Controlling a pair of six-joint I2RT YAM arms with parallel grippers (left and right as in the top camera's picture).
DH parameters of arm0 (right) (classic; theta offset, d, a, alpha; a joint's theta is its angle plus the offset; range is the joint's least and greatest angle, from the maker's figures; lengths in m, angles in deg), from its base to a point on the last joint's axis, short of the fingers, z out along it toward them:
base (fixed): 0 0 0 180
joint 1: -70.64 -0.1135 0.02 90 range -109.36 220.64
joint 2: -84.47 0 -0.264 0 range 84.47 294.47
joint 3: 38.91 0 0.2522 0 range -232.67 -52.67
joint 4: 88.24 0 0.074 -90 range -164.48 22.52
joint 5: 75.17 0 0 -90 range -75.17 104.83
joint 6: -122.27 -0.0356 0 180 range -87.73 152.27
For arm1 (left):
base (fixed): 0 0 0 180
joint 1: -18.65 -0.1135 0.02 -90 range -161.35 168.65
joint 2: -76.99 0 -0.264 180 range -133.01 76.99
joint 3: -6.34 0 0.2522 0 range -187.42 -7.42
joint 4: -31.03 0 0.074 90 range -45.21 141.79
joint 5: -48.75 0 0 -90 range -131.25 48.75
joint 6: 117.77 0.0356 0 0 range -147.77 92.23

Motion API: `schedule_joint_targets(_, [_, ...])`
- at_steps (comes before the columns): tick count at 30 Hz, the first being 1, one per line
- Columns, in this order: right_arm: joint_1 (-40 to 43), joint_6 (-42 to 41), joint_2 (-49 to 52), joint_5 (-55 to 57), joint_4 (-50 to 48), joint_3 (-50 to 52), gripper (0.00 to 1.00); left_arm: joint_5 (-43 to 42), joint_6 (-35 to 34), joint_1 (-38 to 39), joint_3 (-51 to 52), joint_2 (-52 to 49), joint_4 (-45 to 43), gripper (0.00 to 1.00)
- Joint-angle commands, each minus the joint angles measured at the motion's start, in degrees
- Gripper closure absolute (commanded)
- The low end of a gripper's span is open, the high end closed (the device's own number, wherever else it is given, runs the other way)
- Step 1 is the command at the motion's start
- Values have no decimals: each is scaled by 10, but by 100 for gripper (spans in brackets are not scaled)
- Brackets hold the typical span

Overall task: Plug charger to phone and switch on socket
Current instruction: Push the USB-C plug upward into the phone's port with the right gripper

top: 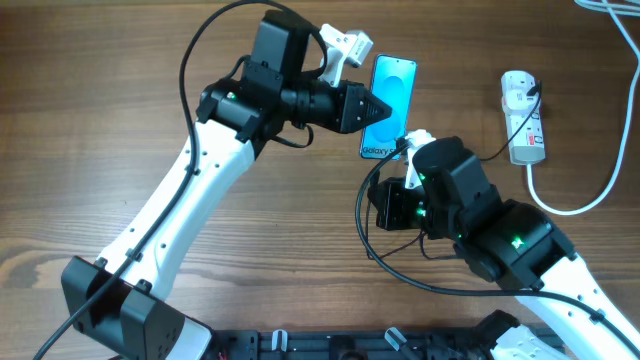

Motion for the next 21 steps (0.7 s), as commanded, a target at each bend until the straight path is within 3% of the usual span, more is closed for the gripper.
schedule_joint_targets(1, [3,11,0,-3,-4,-20,96,-19,22,-2,-6,20,2,96])
schedule_joint_targets(21, [3,12,1,9,-6,-20,96,-26,22,-2,-6,20,3,96])
